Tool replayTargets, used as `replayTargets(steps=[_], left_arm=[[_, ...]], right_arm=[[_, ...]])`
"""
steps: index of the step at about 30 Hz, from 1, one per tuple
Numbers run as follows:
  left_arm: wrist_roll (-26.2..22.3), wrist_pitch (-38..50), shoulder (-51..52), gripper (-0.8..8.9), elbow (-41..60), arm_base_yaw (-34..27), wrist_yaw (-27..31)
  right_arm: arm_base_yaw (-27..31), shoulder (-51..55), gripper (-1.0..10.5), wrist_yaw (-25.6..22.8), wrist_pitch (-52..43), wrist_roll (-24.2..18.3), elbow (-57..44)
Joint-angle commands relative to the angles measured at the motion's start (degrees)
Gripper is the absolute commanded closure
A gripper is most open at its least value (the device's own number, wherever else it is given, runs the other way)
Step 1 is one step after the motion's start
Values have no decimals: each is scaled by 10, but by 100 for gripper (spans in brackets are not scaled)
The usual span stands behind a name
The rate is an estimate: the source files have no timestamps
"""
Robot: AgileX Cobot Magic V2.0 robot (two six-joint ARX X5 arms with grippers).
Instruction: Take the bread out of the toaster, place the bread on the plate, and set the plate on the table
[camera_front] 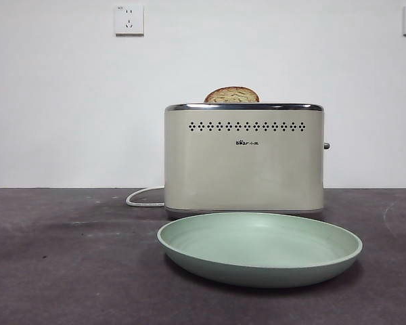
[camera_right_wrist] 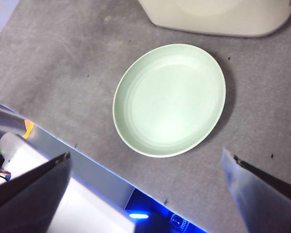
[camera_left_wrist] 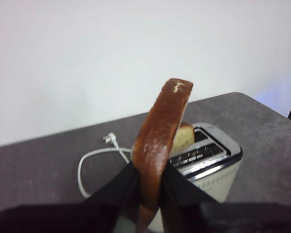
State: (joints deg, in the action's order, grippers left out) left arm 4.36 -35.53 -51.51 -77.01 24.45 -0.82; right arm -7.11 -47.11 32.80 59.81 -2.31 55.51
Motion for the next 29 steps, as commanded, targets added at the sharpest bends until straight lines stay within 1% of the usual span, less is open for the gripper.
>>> replayTargets(steps=[1, 6, 8, 10, 12, 15, 18, 22, 29], left_arm=[[31, -10, 51, 820, 56, -1, 10], [82, -21, 163, 820, 173, -1, 3], [98, -38, 200, 820, 209, -1, -3], [109, -62, 228, 820, 236, -1, -9], [110, -90, 252, 820, 256, -1, -8], [111, -118, 276, 820, 265, -1, -8], [112, -124, 288, 820, 265, -1, -15], [124, -124, 288, 820, 265, -1, -39], [135, -123, 288, 820, 265, -1, -57]], right_arm=[[-1, -20, 321, -2, -17, 10, 2], [-1, -78, 322, -4, -45, 14, 2], [-1, -107, 322, -18, -55, 14, 2], [-2, -138, 322, -35, -62, 13, 2], [-4, -176, 322, -39, -74, 13, 2], [-9, -230, 322, -47, -86, 12, 2], [-21, -283, 328, -47, -105, 12, 2], [-40, -346, 455, -47, -137, 12, 2], [-59, -426, 458, -49, -179, 14, 2]])
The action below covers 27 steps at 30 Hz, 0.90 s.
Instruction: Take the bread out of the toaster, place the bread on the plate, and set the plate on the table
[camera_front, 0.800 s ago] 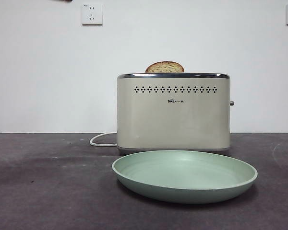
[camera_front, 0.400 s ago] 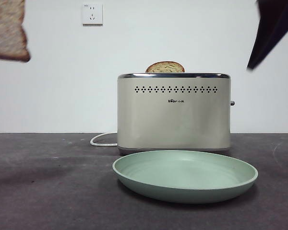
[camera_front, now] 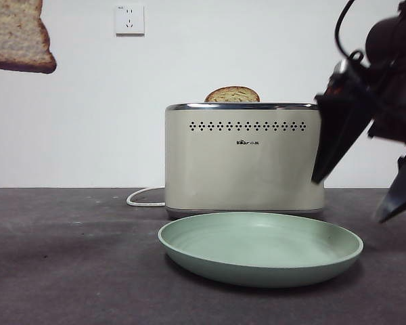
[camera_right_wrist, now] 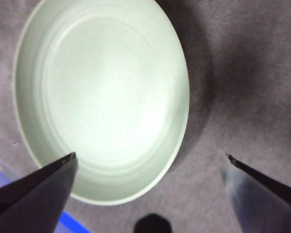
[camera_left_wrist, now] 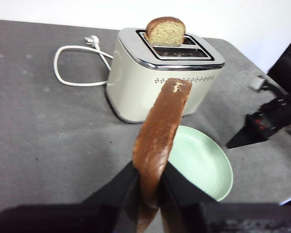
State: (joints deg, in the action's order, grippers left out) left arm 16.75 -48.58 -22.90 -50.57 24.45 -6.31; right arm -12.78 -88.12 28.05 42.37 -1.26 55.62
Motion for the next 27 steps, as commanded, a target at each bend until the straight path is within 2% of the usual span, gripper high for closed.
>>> replayTargets(steps=[1, 6, 13, 17, 20, 21, 25, 27], left_arm=[[11, 7, 2, 820, 1, -1, -2], [13, 8, 2, 820, 1, -1, -3], [13, 9, 2, 820, 1, -1, -2], [13, 9, 2, 820, 1, -1, -2], [13, 9, 2, 820, 1, -1, -2], [13, 9, 2, 820, 1, -1, -2], [13, 9, 2, 820, 1, -1, -2], [13, 9, 2, 820, 1, -1, -2]], right_arm=[[-2, -24, 459, -2, -8, 3, 1], [-2, -49, 543, -16, -21, 2, 1], [-5, -72, 550, -16, -38, 1, 0], [-9, -86, 674, -14, -47, 2, 0], [-9, -92, 675, -14, -48, 2, 0], [-9, -93, 700, -14, -49, 2, 0], [-9, -93, 943, -14, -55, 1, 0], [-9, -93, 963, -14, -59, 1, 0]])
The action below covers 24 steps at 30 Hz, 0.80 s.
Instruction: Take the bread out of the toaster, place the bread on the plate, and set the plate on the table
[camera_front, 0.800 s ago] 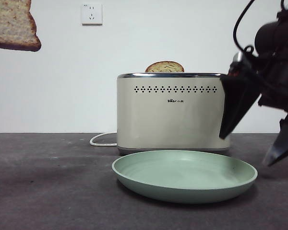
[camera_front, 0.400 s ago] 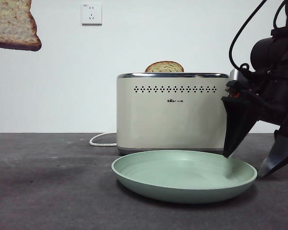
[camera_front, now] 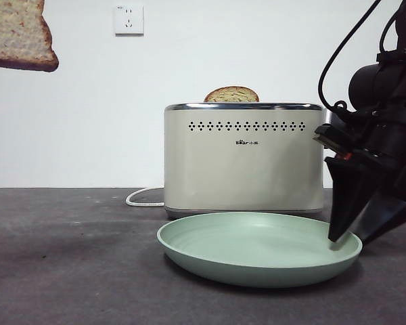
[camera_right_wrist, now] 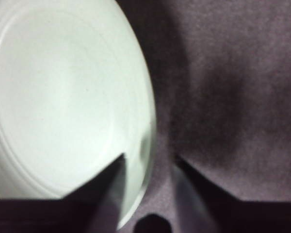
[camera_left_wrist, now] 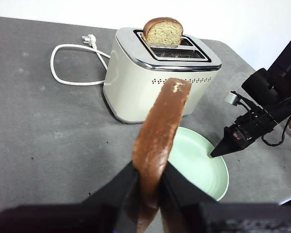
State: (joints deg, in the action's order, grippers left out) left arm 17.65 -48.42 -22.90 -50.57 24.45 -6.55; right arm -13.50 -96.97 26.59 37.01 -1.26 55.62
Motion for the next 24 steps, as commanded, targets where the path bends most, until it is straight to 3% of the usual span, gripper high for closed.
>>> replayTargets(steps=[1, 11, 24], left_arm=[[4, 7, 2, 820, 1, -1, 0], [8, 4, 2, 820, 1, -1, 0], [39, 8, 2, 821, 1, -1, -33]], right_arm=[[-1, -4, 963, 1, -8, 1, 0], [-2, 11, 964, 5, -20, 5, 1], [-49, 160, 964, -7, -27, 62, 1]])
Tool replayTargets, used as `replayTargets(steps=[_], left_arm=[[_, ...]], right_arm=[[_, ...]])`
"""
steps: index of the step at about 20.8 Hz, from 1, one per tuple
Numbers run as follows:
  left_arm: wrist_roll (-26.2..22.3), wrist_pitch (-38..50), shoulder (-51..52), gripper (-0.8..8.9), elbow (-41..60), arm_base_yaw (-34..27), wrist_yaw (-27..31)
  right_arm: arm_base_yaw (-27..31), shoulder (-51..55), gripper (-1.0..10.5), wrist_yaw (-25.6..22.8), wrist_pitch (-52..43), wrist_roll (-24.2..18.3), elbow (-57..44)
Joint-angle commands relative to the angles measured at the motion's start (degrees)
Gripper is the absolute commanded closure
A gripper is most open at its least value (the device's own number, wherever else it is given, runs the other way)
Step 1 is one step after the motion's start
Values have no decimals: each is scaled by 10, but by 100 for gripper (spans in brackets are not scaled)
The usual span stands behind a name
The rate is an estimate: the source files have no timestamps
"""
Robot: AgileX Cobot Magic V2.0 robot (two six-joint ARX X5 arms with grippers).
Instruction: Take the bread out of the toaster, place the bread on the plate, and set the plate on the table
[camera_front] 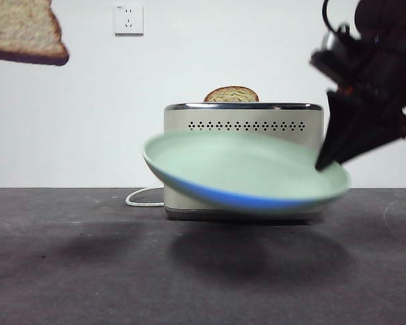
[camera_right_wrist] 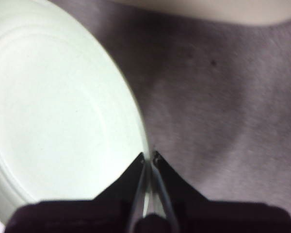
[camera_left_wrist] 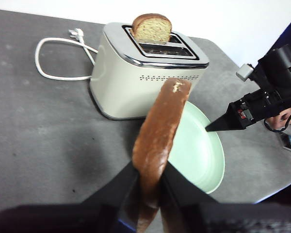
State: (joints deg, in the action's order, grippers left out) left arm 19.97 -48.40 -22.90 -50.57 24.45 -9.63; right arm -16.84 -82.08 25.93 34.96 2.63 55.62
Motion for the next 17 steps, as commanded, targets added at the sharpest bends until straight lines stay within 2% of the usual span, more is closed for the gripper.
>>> replayTargets(steps=[1, 6, 11, 17], left_arm=[[25, 8, 2, 821, 1, -1, -1], [62, 14, 2, 822, 1, -1, -10], [86, 14, 2, 822, 2, -1, -16], [111, 17, 2, 822, 25, -1, -43]], right_arm=[[-27, 16, 964, -9, -10, 28, 1], [-108, 19, 964, -52, -52, 58, 1], [-195, 18, 964, -91, -139, 109, 2], [-240, 18, 965, -100, -152, 126, 29]])
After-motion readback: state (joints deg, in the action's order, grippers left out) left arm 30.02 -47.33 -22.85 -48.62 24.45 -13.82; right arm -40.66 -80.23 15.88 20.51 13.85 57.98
